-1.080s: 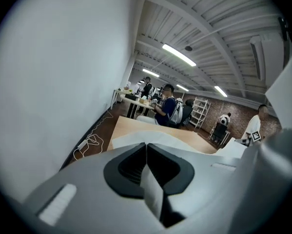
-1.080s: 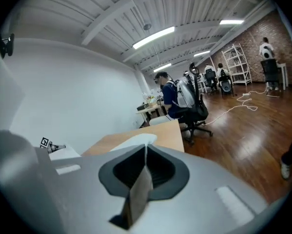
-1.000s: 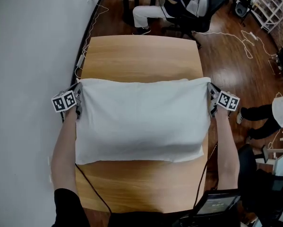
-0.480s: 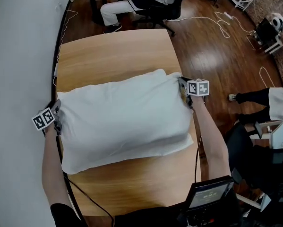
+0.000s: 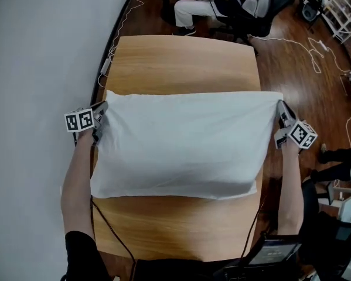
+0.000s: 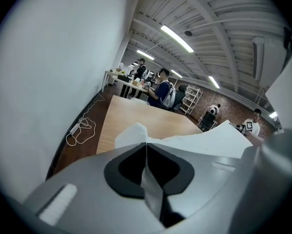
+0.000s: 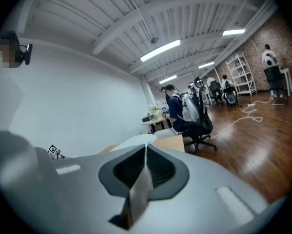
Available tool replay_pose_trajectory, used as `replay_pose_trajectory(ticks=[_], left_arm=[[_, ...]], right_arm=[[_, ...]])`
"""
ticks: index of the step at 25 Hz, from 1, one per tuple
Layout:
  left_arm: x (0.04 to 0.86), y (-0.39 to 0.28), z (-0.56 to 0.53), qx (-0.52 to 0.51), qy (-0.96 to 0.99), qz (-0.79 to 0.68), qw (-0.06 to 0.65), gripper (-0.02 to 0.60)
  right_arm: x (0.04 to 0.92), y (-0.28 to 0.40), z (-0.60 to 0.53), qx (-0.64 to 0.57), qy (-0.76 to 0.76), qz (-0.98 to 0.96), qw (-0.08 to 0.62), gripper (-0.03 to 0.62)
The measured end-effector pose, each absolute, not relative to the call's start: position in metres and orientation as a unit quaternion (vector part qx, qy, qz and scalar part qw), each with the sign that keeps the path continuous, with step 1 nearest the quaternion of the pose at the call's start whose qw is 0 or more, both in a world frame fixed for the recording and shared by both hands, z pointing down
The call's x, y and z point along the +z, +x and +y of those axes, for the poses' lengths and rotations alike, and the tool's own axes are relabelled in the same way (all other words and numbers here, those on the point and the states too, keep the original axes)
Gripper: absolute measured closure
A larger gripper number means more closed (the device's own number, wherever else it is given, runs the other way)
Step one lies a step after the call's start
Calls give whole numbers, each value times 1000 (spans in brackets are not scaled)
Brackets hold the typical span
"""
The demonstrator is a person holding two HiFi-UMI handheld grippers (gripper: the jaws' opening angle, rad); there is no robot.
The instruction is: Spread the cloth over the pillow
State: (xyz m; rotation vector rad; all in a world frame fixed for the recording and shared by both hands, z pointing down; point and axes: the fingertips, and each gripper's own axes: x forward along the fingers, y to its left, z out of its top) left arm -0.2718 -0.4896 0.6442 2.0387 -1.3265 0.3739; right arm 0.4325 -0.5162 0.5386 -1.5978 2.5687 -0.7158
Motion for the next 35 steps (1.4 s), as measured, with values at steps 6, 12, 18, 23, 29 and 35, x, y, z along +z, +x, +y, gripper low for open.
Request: replay_pose_trajectory(ticks=[6, 12, 18, 23, 29, 35], left_arm=[[592, -279, -514, 81, 797, -529, 279, 574], [628, -281, -526, 98, 758, -569, 302, 563], [681, -292, -504, 120, 733, -567, 357, 346], [659, -333, -469, 60, 719, -594, 355, 334], [647, -313, -455, 40, 753, -538, 377, 334], [570, -264, -433, -50, 803, -503, 315, 339]], right_arm=[[488, 427, -562, -185, -501, 846, 3, 579], [602, 424, -609, -271, -547, 782, -124, 579], [728, 430, -561, -363, -526, 733, -233, 301], [704, 482, -528, -365, -548, 729, -187, 278], [671, 449, -521, -420, -487, 763, -65, 278], [591, 386, -511, -386, -437, 809, 79, 309]])
